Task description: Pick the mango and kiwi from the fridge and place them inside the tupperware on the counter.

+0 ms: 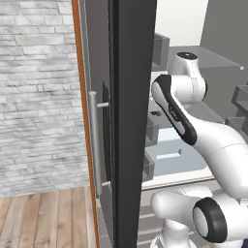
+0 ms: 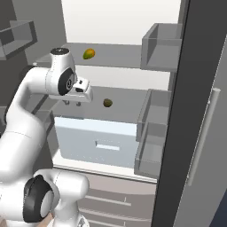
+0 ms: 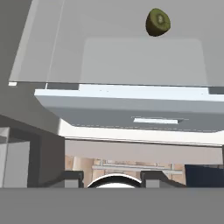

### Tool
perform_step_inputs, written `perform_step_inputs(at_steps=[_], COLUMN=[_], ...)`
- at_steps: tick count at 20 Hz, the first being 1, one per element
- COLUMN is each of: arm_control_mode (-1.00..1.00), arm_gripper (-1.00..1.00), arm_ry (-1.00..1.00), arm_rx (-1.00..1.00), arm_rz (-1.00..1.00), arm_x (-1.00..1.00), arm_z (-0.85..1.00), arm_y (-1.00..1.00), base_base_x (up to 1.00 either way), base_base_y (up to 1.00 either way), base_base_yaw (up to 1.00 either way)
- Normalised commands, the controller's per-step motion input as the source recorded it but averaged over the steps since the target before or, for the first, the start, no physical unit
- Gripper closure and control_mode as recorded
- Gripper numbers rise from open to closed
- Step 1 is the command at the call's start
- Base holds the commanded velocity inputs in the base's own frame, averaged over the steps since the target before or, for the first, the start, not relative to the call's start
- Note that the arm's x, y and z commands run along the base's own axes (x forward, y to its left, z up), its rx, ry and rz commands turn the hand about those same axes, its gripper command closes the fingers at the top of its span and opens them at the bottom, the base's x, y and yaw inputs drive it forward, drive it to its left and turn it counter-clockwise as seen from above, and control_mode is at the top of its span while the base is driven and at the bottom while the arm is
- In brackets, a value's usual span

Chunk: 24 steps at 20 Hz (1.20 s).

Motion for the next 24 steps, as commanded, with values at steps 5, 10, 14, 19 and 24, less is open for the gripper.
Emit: perform_step_inputs(at_steps=[5,10,14,19,24], arm_control_mode=[-1.00,-1.00,-1.00,-1.00,-1.00], arm_gripper=[-1.00,-1.00,-1.00,-1.00,-1.00], arm_ry=[-0.08,-0.03,0.00,0.00,-0.02], arm_rx=[0.00,0.01,0.01,0.00,0.01], arm_rz=[0.00,0.00,0.00,0.00,0.00], arm_x=[-0.02,0.04,0.27,0.61,0.55], arm_z=[-0.11,-0.32,-0.11,-0.18,-0.17], arm_y=[-0.19,-0.50,-0.39,-0.17,-0.11], base_base_x=[0.00,0.00,0.00,0.00,0.00], base_base_y=[0.00,0.00,0.00,0.00,0.00], base_base_yaw=[0.00,0.00,0.00,0.00,0.00])
